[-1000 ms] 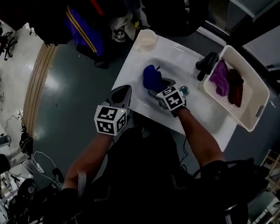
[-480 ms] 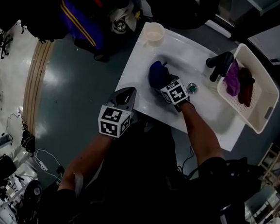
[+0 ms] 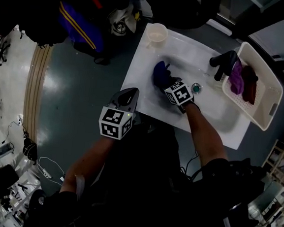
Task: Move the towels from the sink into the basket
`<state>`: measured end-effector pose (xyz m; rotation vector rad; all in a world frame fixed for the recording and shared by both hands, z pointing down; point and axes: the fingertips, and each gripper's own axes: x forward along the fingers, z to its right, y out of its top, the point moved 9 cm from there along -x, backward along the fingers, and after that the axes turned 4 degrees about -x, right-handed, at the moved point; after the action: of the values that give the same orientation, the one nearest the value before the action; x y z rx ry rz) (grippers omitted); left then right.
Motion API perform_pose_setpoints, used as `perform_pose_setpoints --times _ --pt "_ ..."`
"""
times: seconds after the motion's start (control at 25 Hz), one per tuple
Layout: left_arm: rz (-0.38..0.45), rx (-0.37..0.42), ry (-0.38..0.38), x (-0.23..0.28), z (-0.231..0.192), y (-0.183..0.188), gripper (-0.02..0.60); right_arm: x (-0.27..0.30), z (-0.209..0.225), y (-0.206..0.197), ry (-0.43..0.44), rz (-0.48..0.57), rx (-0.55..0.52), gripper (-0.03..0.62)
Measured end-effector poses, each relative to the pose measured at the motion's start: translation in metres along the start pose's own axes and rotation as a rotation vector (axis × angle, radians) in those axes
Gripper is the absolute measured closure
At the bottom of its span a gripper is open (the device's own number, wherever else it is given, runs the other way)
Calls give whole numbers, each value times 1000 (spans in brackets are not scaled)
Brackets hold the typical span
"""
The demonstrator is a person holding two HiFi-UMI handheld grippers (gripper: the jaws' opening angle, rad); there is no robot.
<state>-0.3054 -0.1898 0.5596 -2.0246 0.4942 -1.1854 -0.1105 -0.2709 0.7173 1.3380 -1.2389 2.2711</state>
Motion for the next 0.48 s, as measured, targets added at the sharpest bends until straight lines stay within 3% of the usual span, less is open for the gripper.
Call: perform_pose_setpoints --times 0.24,0.48 --pt "19 71 -69 -2 6 15 577 -32 -8 10 -28 54 32 487" --pt "57 65 -98 -3 15 35 577 -78 -20 13 -55 165 87 489"
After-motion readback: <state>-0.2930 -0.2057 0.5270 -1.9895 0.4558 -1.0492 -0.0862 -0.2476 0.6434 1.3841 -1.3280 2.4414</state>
